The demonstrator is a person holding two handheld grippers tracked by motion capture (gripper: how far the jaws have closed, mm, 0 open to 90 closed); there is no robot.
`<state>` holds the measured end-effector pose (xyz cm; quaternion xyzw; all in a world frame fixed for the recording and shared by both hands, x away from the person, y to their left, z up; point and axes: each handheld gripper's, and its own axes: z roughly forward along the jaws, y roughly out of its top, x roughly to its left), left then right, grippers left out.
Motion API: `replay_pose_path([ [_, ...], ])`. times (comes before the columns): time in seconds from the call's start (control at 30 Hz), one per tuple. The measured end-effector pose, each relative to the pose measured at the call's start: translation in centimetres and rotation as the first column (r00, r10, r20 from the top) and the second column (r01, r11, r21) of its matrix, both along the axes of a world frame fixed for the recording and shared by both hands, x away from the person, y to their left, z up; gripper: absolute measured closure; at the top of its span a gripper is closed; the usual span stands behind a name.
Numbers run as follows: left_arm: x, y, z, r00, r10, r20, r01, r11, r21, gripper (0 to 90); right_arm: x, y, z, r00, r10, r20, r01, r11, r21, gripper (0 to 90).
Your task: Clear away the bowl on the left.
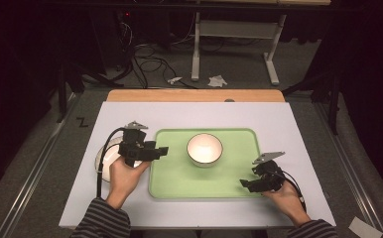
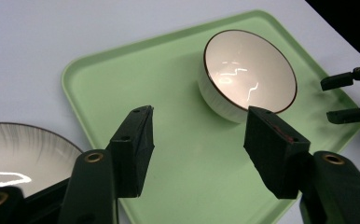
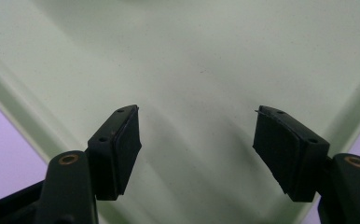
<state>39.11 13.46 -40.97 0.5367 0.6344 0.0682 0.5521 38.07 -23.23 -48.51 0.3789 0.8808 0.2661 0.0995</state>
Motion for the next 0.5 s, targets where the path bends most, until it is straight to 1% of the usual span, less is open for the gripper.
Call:
replay_pose_path([
  [0.07,-0.5,0.1,-0.5,0.9999,0.014,0.007,-0.014,0.9999,0.000,42.0,0.0,0.0,0.0,1.0000,-0.002,0.000,0.002,1.000,0.000,32.9],
  [0.1,-0.6,0.1,-0.7,0.9998,0.016,0.011,-0.016,0.9998,0.010,41.4,0.0,0.0,0.0,1.0000,-0.002,-0.002,0.002,1.000,-0.001,32.9],
  [0.13,-0.6,0.1,-0.7,0.9998,0.016,0.011,-0.016,0.9998,0.010,41.1,0.0,0.0,0.0,1.0000,-0.002,-0.002,0.002,1.000,-0.001,32.9],
  [0.17,-0.9,-0.1,-1.1,0.9998,0.019,0.007,-0.019,0.9997,0.012,40.7,-0.1,0.0,0.1,1.0000,-0.002,0.001,0.002,1.000,-0.004,32.9],
  [0.23,-1.2,-0.3,-1.3,0.9999,0.014,0.006,-0.014,0.9998,0.013,40.2,-0.1,0.0,0.1,1.0000,-0.001,0.002,0.001,1.000,-0.005,32.9],
  [0.3,-1.6,-0.5,-1.4,0.9999,0.014,0.006,-0.014,0.9999,-0.001,40.0,-0.1,0.1,0.0,1.0000,0.002,0.000,-0.002,1.000,-0.002,32.8],
  [0.43,-2.0,-0.8,-1.7,1.0000,-0.001,0.006,0.001,1.0000,0.004,39.4,-0.1,0.0,0.0,1.0000,0.001,0.003,-0.001,1.000,-0.002,32.8],
  [0.5,-2.4,-1.1,-1.8,1.0000,-0.004,0.001,0.004,1.0000,-0.007,39.1,0.0,0.0,0.0,1.0000,-0.001,0.002,0.002,1.000,-0.003,32.7],
])
